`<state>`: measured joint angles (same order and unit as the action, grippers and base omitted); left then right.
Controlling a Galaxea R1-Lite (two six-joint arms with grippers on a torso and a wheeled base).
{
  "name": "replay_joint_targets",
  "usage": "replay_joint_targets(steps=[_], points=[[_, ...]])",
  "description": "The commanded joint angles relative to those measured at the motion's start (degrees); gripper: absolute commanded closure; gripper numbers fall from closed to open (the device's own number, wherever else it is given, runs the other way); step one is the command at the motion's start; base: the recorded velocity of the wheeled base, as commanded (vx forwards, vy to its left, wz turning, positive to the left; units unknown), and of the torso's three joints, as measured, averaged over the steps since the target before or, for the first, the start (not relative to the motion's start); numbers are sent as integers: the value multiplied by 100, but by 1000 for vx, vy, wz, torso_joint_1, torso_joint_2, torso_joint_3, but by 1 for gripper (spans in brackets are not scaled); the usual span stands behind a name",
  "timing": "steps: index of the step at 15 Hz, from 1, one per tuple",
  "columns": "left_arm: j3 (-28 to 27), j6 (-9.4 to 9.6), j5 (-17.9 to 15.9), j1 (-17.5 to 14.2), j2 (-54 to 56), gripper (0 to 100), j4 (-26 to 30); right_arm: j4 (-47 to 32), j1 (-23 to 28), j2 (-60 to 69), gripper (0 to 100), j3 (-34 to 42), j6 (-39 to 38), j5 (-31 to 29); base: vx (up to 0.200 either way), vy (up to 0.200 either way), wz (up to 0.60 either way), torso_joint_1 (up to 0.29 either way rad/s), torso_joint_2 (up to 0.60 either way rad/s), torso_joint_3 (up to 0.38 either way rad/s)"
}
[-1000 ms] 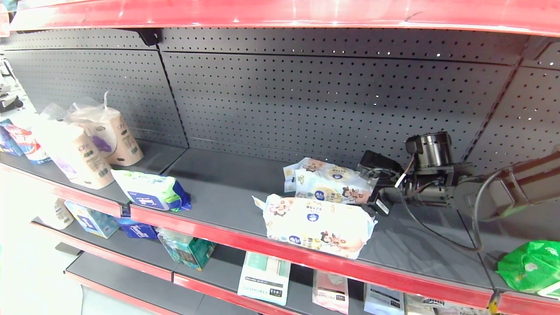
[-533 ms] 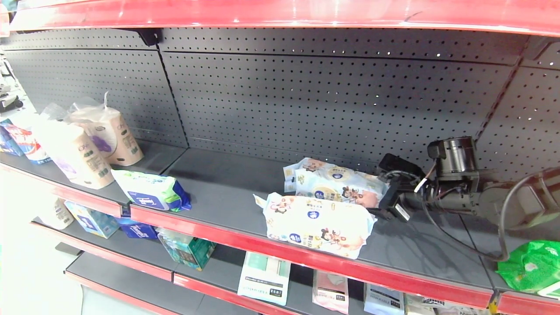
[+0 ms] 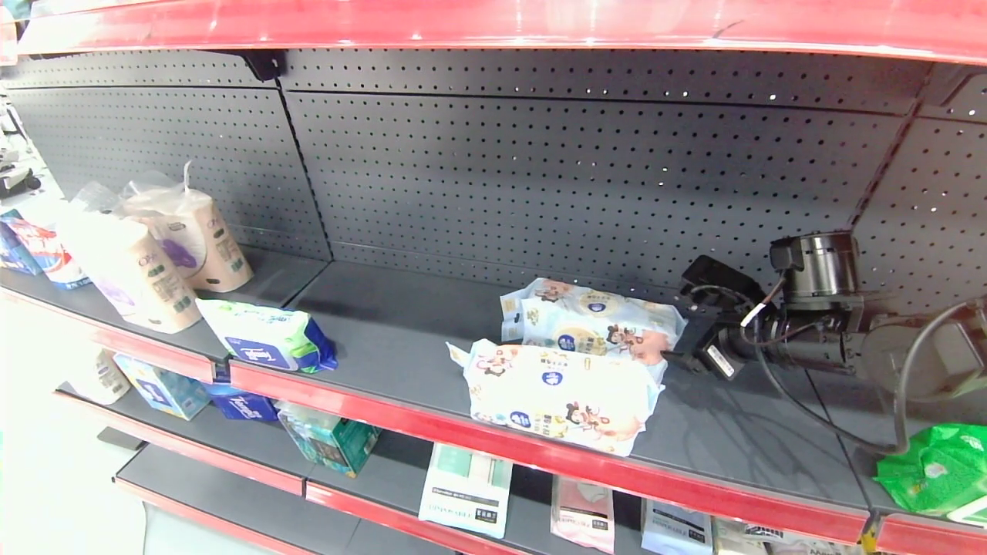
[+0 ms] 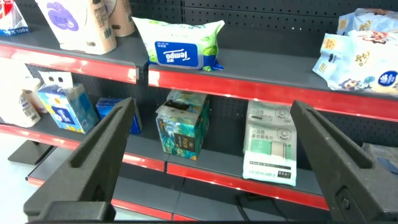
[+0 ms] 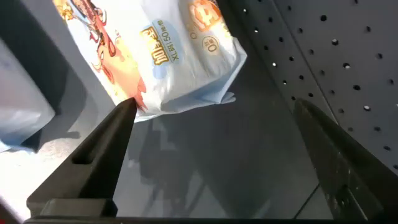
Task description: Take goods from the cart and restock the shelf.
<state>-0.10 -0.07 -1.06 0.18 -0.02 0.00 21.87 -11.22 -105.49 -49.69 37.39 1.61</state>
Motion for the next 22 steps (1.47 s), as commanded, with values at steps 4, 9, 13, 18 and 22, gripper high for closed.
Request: replay_joint_targets(steps=[4,9,13,18,22], points=[[1,-1,1,-1,2,0,0,-16,84,81,0,117,-12,-20,0,0,0,0,0,0],[1,-1,1,-1,2,0,0,-16,691,248,0,337,-329,-389,0,0,0,0,0,0],[1,-1,1,-1,2,0,0,-16,568,90,0,284,-1647,-785,0,0,0,0,0,0],[1,-1,-8,-1,2,0,0,-16,84,-104,0,29,-2526,-1005,0,0,0,0,0,0],[1,-1,1,-1,2,0,0,-7,-170,-157,0,-50,-2675,-1049,0,0,0,0,0,0]])
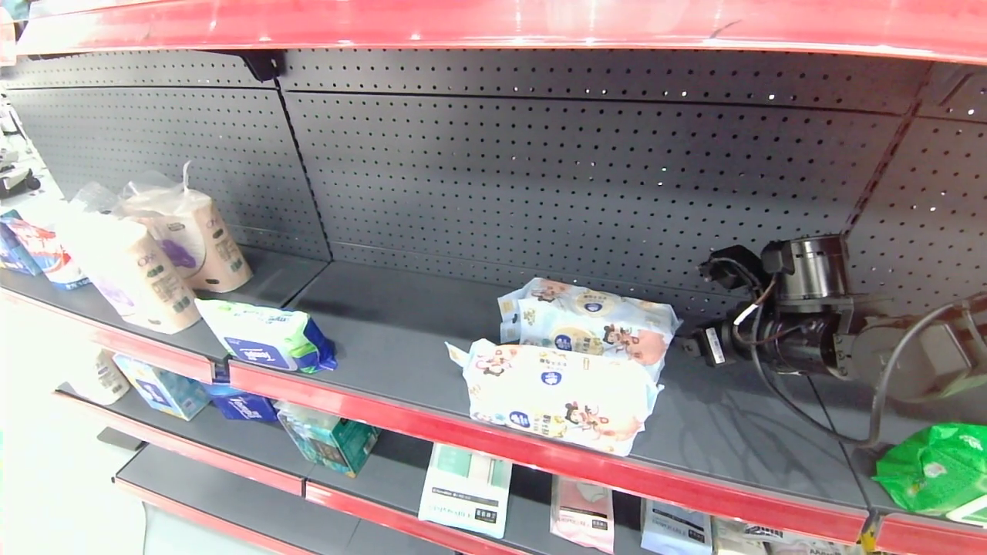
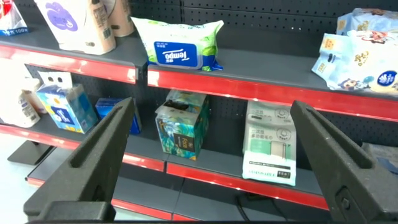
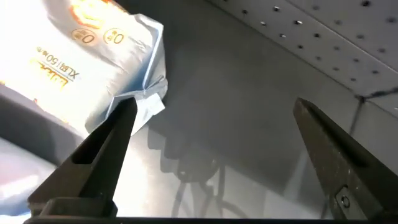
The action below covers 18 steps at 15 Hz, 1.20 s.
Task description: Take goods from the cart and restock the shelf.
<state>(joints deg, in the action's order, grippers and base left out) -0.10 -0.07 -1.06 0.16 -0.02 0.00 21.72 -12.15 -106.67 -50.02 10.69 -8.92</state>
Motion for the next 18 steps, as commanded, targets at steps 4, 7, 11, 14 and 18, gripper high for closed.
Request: replay_joint_targets(steps=[4,7,11,14,18], points=[[1,-1,1,2,2,0,0,7,-156,-56,0,-193,-41,5,0,0,0,0,0,0],[1,-1,1,2,2,0,0,-1,-50,32,0,-17,-41,-4,0,0,0,0,0,0],[1,-1,-8,2,2,0,0,-1,583,1201,0,1108,-14,-39,0,0,0,0,0,0],[1,-1,1,2,2,0,0,-1,864,2502,0,1899,-50,-48,0,0,0,0,0,0],[1,-1,1,2,2,0,0,-1,873,4840,0,2998,-50,13,0,0,0,0,0,0]])
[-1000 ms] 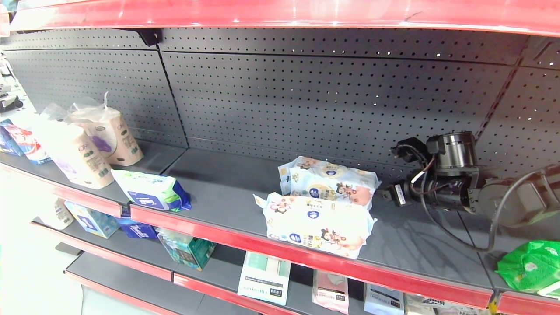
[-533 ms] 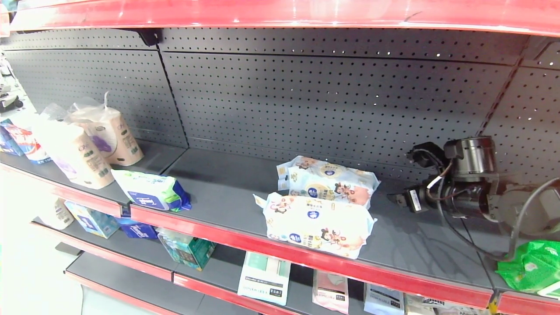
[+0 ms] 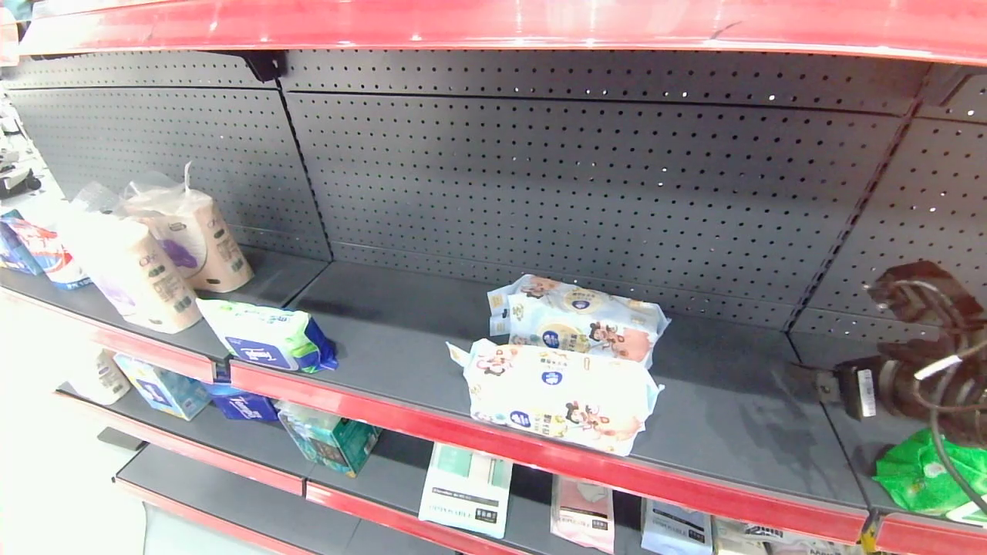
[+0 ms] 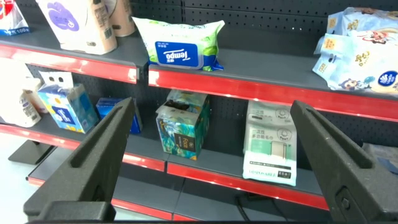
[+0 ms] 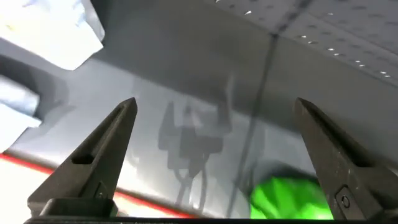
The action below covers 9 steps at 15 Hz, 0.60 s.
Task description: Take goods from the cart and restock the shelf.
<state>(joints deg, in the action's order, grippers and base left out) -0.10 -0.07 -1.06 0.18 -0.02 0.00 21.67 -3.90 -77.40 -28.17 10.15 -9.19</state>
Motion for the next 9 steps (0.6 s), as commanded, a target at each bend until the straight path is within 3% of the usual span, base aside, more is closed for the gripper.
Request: replay_joint_targets(steps=[1,4,7,9], points=[[1,-1,1,-1,2,0,0,3,100,2677,0,1174,-5,111,0,0,0,0,0,0],[1,-1,1,-1,2,0,0,-251,188,5103,0,1921,-57,471,0,0,0,0,0,0],[1,-1,1,-1,2,0,0,-1965,311,7661,0,2299,-101,629,0,0,0,0,0,0],[1,-1,1,-1,2,0,0,-1631,399,7731,0,2817,-365,603,0,0,0,0,0,0]])
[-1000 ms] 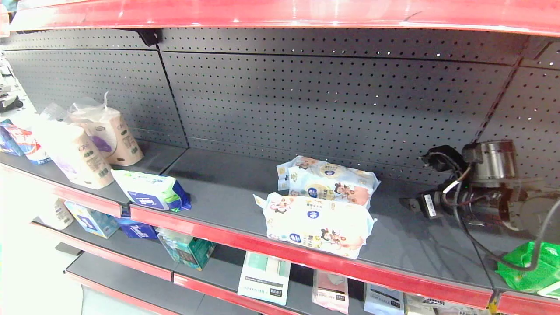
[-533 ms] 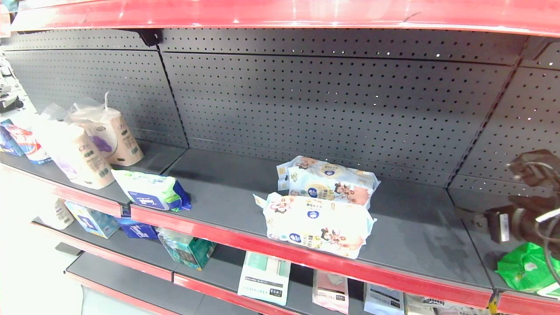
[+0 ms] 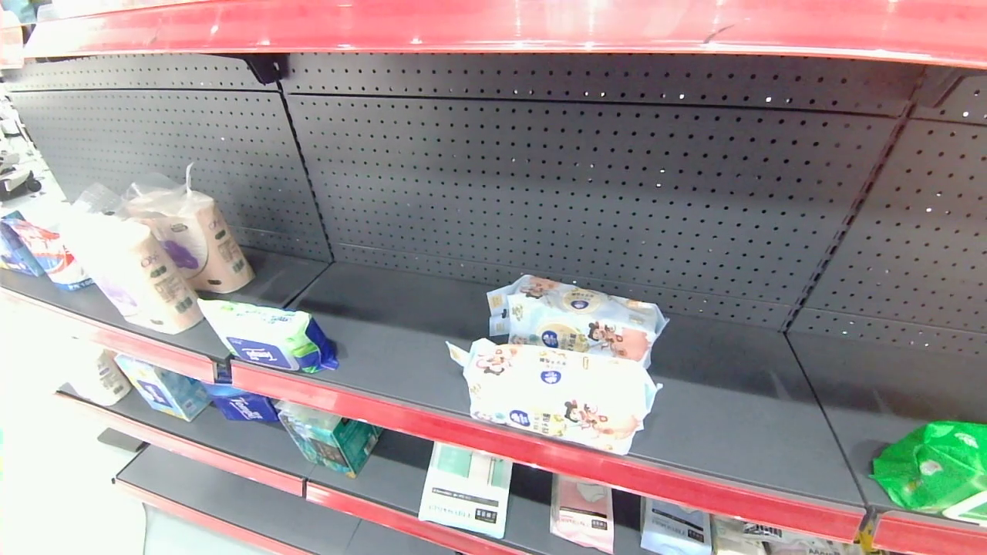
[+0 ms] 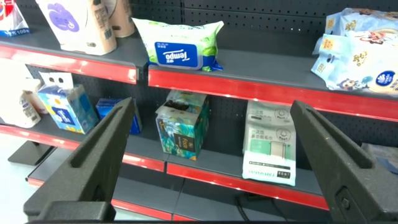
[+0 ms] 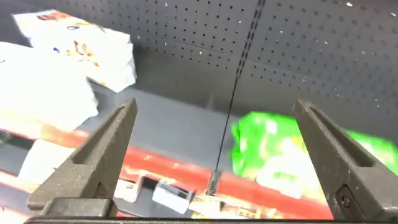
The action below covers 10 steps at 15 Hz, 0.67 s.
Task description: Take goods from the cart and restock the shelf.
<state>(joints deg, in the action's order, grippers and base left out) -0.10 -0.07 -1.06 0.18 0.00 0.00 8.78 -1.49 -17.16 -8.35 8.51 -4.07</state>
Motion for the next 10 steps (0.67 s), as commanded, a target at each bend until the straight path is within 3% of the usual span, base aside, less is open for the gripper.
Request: replay_joint_targets(steps=[1,3,10], points=[[1,-1,1,-1,0,0,0,-482,158,1708,0,835,-244,100,0,0,0,0,0,0],[1,-1,1,-1,0,0,0,-755,158,1716,0,835,-684,548,0,0,0,0,0,0],[1,-1,1,-1,0,0,0,-887,158,1708,0,835,-842,460,0,0,0,0,0,0]])
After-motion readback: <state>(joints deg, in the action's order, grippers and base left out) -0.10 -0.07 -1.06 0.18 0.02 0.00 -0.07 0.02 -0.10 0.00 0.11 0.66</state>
